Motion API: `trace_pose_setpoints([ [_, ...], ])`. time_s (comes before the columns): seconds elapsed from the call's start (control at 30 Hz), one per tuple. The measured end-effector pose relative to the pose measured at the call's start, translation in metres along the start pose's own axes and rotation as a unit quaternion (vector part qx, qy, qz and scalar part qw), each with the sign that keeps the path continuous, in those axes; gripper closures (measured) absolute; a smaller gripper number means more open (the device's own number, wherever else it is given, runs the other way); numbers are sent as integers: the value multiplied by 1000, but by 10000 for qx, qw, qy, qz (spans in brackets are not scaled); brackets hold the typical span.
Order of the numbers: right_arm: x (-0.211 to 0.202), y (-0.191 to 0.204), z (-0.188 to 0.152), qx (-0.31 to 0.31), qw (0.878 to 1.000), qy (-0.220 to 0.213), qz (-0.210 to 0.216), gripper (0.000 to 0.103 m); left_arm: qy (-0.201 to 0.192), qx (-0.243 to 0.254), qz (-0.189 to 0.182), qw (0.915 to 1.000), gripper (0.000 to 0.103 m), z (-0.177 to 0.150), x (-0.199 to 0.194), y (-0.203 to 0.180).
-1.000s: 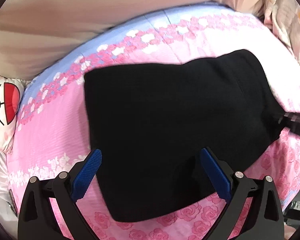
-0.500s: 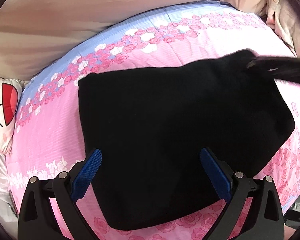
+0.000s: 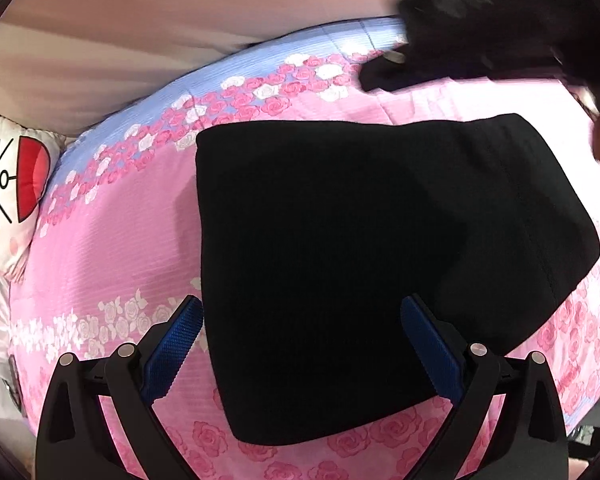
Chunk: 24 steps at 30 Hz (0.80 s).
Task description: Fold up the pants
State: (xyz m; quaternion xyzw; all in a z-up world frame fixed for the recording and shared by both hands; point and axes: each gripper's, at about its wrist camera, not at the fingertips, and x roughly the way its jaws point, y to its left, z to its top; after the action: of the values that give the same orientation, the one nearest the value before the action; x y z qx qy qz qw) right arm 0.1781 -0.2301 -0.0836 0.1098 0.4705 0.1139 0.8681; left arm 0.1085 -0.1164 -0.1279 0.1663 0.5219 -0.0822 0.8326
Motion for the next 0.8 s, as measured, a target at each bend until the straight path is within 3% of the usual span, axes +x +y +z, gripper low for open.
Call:
trace_pose_setpoints([
  [0.17,9,20,13,-606,9971,418,191,89,-51,-295,-150,9994,5,-8,-1,5],
  [0.27,27,42,20,-1210,9888,747,452,89,-66,-399,-163,9990,5,-12,-4,9],
  [0.37,42,55,27,-1608,9823,867,414,89,-87,-471,-116,9988,5,-12,-6,11],
  [0.5,43,40,36,-1136,9910,655,264,89,-74,-399,-61,9992,5,-15,-8,10],
  [0.6,39,31,25,-929,9919,754,435,89,-68,-305,-42,9995,5,-19,-9,8],
  [0.8,74,63,9,-1439,9800,1170,715,89,-1,-272,-27,9996,5,-20,-9,7],
])
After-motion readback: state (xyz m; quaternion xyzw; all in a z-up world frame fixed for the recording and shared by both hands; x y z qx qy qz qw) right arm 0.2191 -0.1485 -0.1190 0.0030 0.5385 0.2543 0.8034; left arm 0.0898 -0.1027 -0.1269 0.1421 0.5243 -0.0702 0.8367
